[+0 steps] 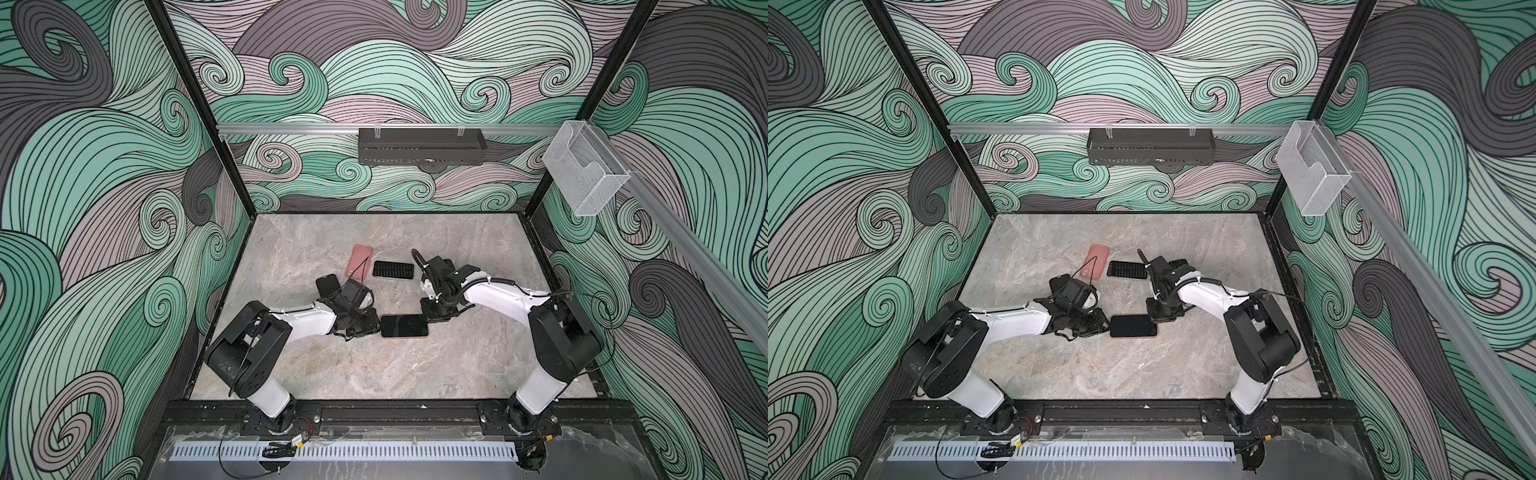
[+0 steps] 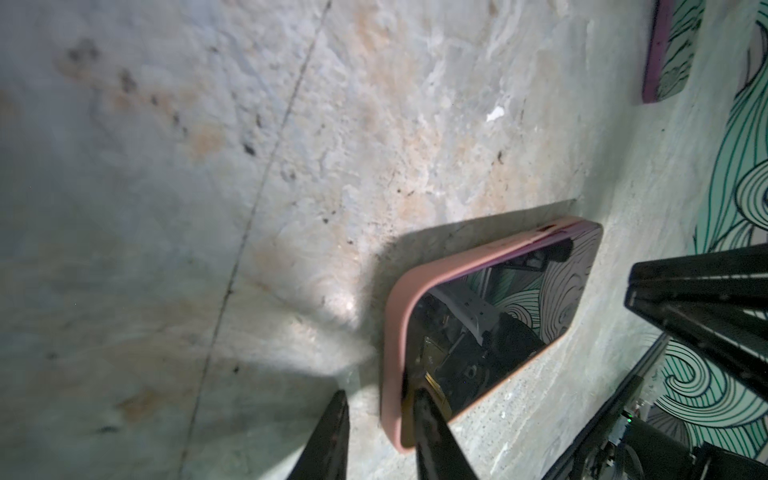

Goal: Put the phone into the phone case

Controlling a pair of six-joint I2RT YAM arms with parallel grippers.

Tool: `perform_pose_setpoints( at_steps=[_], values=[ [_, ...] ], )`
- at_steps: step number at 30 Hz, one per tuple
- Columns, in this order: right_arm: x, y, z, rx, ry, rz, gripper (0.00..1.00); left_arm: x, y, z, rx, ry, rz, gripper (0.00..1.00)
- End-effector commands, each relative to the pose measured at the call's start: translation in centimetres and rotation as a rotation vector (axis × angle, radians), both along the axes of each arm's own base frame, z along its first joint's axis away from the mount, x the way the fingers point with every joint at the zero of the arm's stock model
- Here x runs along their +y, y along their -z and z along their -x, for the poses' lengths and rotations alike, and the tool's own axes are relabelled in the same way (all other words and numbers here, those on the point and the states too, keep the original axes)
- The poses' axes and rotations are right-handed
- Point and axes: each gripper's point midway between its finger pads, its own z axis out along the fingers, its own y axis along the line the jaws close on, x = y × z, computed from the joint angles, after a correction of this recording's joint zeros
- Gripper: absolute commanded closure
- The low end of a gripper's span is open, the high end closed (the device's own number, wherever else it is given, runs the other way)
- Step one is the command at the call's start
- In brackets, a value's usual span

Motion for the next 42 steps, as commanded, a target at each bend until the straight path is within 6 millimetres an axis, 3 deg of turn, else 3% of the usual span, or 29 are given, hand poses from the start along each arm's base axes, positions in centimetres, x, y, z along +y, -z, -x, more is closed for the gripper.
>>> perform_pose_setpoints(
  at_steps=[1, 16, 31, 42],
  values=[
    [0.1, -0.4, -0.9, -0.018, -0.012, -0.012, 0.80, 1.9, 0.9, 0.4, 0.025, -0.001, -0.124, 0.69],
    [0.7, 1.7, -1.7, 0.003, -0.001, -0.038, 0.82, 0.7, 0.6, -1.1, 0.018, 0.037, -0.131, 0.75],
    [0.1, 3.9, 0.0, 0.063, 0.016, -0.033, 0.83, -0.4, 0.2, -1.0, 0.028, 0.061, -0.081, 0.76],
    [-0.3, 4.4, 0.4, 0.071, 0.020, -0.014, 0.84, -1.1, -0.7, -1.2, 0.016, 0.040, -0.004, 0.75]
  ],
)
